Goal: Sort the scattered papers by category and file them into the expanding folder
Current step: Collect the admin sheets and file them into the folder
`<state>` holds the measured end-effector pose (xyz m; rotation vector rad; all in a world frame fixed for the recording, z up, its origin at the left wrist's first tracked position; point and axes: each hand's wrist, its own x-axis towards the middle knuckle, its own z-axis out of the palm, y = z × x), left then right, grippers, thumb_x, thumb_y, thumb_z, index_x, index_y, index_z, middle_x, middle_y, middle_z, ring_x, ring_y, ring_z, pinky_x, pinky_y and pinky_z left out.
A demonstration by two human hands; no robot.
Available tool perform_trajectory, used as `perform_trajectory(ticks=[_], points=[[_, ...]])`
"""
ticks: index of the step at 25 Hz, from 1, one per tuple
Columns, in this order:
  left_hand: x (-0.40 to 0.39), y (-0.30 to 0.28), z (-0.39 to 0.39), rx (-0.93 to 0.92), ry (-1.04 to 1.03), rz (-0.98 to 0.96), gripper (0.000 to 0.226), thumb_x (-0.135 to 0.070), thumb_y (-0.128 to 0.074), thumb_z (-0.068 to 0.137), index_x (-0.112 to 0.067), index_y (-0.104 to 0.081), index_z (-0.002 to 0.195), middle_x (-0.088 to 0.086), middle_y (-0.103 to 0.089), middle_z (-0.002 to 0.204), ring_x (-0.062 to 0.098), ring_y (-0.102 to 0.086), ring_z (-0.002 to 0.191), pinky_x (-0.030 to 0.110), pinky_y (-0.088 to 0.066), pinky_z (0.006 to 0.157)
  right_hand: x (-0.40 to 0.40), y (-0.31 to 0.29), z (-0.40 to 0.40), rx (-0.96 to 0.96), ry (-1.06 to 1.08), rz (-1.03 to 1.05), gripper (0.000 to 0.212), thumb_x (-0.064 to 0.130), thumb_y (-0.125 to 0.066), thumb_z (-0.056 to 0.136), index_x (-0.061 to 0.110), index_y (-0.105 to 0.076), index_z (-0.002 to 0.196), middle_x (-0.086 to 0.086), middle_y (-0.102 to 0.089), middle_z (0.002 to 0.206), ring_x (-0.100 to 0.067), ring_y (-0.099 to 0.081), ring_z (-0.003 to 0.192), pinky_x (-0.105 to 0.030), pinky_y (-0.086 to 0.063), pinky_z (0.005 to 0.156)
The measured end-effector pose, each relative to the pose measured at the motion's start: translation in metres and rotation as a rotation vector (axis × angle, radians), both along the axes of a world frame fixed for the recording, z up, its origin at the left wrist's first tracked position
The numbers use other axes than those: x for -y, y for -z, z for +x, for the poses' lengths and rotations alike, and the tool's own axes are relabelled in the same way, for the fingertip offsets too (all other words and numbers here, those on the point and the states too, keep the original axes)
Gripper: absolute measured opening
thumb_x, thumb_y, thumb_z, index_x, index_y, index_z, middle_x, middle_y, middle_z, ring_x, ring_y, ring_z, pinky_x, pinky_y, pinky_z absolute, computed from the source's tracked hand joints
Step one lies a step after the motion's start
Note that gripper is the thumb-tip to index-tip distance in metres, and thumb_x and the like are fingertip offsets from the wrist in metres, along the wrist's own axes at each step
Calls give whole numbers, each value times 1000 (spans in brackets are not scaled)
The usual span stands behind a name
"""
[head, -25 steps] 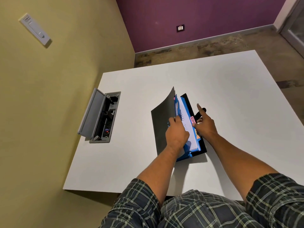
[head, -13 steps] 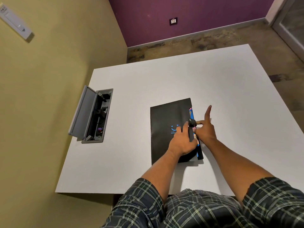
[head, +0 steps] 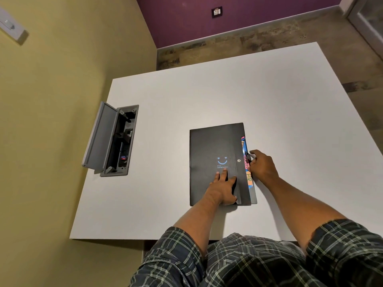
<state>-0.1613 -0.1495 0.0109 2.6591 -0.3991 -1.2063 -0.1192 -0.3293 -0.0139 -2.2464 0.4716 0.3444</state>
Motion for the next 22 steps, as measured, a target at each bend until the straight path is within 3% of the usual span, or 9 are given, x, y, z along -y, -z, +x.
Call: perform_trajectory(ticks=[6,10,15,18,22], points=[[-2,4,1,-9,28,23,89,-35,-66,89,-29,-10,158,7,15,165,38,9,151,56,-19,120,1,3,-4,18,-270,-237,47,18,-67,88,24,-58,134,-14,-65,109,-38,-65,99,-40,-54,79],[-3,5,2,-33,40,27,90,-32,-67,89,-30,-8,158,6,17,165,38,11,151,57,-19,120,-3,2,-8,118,-343,-415,34,26,-56,100,20,-62,133,-12,-62,110,-35,-63,95,-37,-53,73],[-4,5,4,-55,43,24,91,-28,-67,89,-32,-8,158,5,18,164,36,11,151,56,-19,120,-22,-1,-7,52,-614,-602,26,11,-57,92,19,-66,114,-7,-71,111,-30,-69,92,-36,-59,73],[-5,7,6,-54,49,17,90,-28,-67,89,-32,-8,158,5,18,165,36,10,151,55,-20,120,-28,-5,-10,4,-637,-652,32,7,-54,91,15,-62,120,-8,-71,111,-30,-70,93,-36,-60,75],[-6,10,8,-62,62,28,92,-29,-67,89,-32,-6,158,4,20,164,36,11,151,56,-20,120,-36,-2,-12,18,-736,-811,44,16,-50,98,5,-48,141,-10,-67,126,-27,-69,107,-36,-54,86]])
